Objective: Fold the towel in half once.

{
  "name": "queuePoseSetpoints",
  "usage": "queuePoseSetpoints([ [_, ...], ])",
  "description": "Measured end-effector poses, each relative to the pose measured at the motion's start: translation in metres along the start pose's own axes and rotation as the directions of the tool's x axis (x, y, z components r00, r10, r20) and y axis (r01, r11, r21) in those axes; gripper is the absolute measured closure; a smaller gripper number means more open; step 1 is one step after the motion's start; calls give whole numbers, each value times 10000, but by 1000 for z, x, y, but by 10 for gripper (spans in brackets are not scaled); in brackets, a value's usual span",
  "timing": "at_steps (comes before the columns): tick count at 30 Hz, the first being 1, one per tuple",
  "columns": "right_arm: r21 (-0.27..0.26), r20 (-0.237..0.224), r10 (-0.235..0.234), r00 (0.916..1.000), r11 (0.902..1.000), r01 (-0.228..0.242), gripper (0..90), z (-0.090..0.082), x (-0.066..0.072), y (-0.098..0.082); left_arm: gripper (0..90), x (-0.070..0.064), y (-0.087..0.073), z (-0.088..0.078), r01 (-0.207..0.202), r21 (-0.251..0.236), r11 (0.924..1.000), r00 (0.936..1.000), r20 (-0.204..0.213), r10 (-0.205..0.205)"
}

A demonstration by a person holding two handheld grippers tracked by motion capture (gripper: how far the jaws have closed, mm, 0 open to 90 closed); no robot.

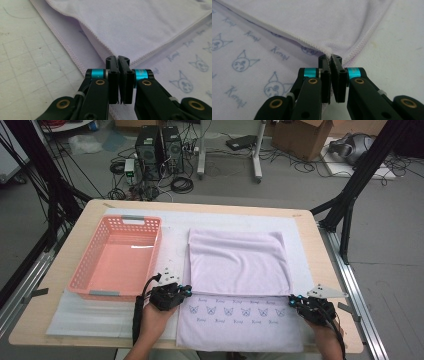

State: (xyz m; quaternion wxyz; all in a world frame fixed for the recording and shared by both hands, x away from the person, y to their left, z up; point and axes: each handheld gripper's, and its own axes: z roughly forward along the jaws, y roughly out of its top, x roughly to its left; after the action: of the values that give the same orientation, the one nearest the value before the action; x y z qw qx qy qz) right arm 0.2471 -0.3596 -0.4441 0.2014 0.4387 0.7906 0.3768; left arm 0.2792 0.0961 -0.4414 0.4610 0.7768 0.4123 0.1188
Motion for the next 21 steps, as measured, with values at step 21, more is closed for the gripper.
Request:
queuePoseSetpoints([
  [21,-398,-2,-480,9988,9981,479,872,-59,39,-23,867,-39,-31,-66,-162,-956,9953,9982,561,216],
])
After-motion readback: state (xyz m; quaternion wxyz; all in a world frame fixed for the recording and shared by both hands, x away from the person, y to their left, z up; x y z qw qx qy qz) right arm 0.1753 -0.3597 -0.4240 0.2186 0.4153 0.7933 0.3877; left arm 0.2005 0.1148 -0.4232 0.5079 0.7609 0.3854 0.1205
